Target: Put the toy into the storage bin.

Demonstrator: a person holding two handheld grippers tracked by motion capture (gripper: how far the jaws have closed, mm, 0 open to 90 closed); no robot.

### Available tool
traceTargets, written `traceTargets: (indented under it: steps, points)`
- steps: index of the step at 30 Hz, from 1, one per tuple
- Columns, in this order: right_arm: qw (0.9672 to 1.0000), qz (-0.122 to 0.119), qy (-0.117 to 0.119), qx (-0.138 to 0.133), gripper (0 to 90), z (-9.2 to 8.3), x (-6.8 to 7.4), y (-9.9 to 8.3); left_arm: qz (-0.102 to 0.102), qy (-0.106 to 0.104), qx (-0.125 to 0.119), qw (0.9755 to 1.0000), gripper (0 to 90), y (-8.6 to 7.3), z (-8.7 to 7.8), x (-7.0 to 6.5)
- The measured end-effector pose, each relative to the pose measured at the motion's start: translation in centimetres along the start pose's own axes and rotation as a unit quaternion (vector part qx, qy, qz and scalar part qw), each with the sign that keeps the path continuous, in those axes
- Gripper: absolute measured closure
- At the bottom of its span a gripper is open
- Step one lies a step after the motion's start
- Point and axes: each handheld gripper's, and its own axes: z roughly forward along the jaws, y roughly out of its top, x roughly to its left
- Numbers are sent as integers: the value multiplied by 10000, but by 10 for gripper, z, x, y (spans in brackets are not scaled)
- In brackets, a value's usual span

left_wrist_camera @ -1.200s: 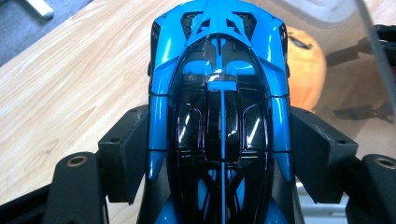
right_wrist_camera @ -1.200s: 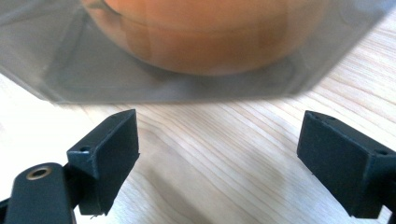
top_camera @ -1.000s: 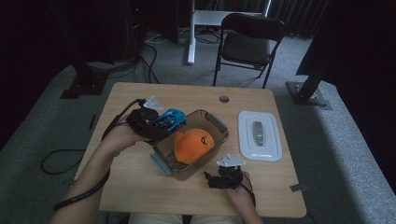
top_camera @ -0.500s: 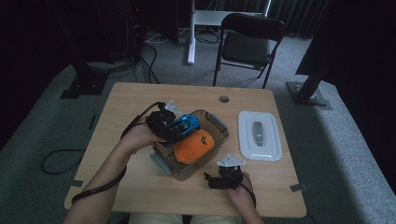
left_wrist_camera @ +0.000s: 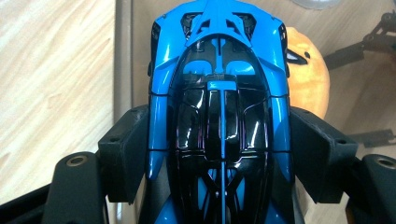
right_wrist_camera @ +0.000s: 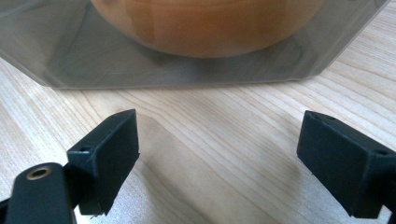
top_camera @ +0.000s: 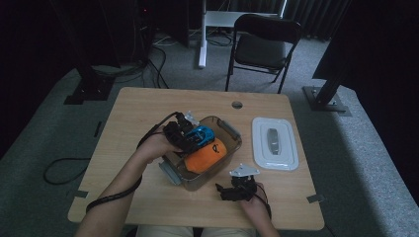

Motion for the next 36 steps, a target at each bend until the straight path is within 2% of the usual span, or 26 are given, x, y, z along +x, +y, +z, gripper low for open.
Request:
traceTargets:
  steps: [2,4,6,9,12,16,17,18,19,20,21,22,24,27,28,31,33,34,36]
  points:
    - [10000,5,6,-8,124,0,0,0,50,62,82,9999,286,1,5,-2]
    - [10000,3,8,3,124,0,-1,0,69,45,51,10000,285,1,7,-2]
    - [10000,6,21,5,124,0,-1,0,-31,30,10,10000,284,1,7,0]
    - [10000,4,42,23,124,0,-1,0,7,-43,28,10000,282,1,6,1]
    - [10000,-7,36,25,124,0,-1,0,44,-31,56,10000,279,0,6,-1]
    - [10000,10,36,20,124,0,-1,0,6,-139,-133,9998,246,0,-2,-3]
    - [10000,8,32,10,124,0,-1,0,52,-215,-165,9996,190,0,-5,-4]
    - [10000,6,30,17,124,0,-1,0,66,-127,-179,9997,172,0,-7,-5]
    - [10000,4,28,16,124,0,-1,0,101,-127,-166,9997,135,0,-9,-6]
    - [10000,4,30,10,124,-1,-1,0,93,-140,-153,9997,104,-1,-10,-6]
    - [10000,0,30,6,124,-1,-1,0,89,-61,-204,9997,95,-2,-13,-6]
    - [10000,4,27,1,124,-1,-1,0,85,-119,-211,9997,95,-3,-16,-6]
    - [10000,26,30,-17,124,-1,-2,1,-3,-165,-296,9994,8,-5,-20,-5]
    - [10000,54,22,-26,124,-2,-2,1,-24,-195,-471,9987,9,-7,-30,-5]
    - [10000,45,20,-23,124,-2,-3,1,2,-164,-515,9985,9,-9,-33,-4]
    - [10000,50,11,-27,124,-2,-3,1,-57,166,-662,9976,11,-14,-41,3]
    - [10000,54,7,-43,124,-3,-3,1,-60,207,-685,9974,11,-15,-42,6]
    - [10000,50,0,-48,124,-3,-4,2,-131,362,-785,9962,11,-20,-45,13]
    - [9999,79,-15,-68,124,-5,-5,2,-287,407,-931,9944,16,-24,-46,21]
